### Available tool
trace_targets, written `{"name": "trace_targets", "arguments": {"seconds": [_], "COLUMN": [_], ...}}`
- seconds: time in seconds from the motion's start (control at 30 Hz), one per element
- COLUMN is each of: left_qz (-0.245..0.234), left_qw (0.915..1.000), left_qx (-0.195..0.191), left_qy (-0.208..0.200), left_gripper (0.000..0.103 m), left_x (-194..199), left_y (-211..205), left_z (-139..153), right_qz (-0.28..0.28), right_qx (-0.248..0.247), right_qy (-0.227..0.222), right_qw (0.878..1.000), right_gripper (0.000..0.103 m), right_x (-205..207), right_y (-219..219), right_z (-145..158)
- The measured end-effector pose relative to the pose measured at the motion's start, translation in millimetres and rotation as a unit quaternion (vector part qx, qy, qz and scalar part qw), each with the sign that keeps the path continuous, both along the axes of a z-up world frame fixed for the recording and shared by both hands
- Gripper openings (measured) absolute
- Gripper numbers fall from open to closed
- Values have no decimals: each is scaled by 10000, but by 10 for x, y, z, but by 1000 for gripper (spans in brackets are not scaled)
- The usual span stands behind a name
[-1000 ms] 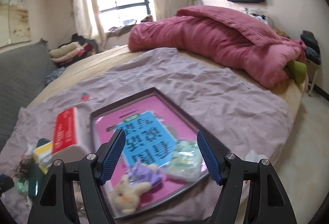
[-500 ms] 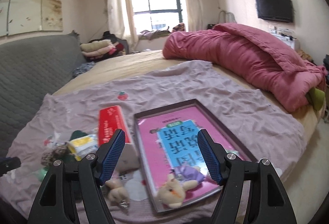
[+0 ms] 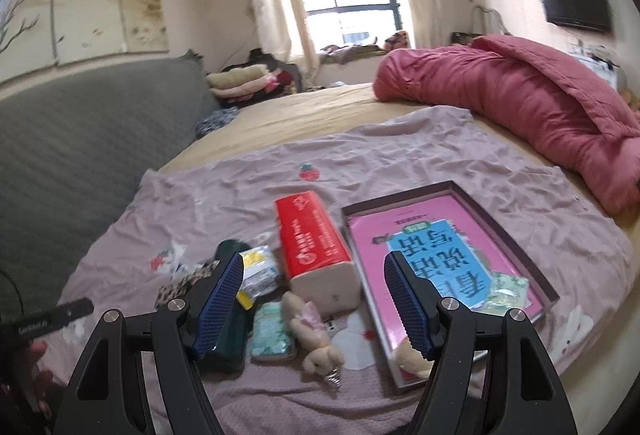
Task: Organize soft objects
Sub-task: 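Withdraw both open tools from the tray back toward the pile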
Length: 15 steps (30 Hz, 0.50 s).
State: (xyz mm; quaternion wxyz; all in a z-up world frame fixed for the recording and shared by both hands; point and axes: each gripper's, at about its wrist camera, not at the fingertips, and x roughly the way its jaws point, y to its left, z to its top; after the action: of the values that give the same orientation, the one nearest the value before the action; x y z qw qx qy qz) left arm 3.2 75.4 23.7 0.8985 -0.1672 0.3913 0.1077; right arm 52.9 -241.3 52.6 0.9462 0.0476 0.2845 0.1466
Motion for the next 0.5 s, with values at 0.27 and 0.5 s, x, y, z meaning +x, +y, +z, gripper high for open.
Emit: {"name": "trace_targets", "arguments": {"seconds": [0.27,0.5], "left_qz": [-51,-489], "left_qw": [9999,9983], "left_qx": [-63,-51], "left_qy": [138,306], "left_gripper": [64,64], "left_x": [36,144], "left_y": [-8,-252], "left_z": [-177,-404], "right_qz": [96,96], "right_qx": [-283,-399], "right_qy": [243,678], "right_qw": [9993,9969], "right_gripper": [74,74], "right_x": [49,161], "right_y": [81,87], "right_z": [-230,-484]}}
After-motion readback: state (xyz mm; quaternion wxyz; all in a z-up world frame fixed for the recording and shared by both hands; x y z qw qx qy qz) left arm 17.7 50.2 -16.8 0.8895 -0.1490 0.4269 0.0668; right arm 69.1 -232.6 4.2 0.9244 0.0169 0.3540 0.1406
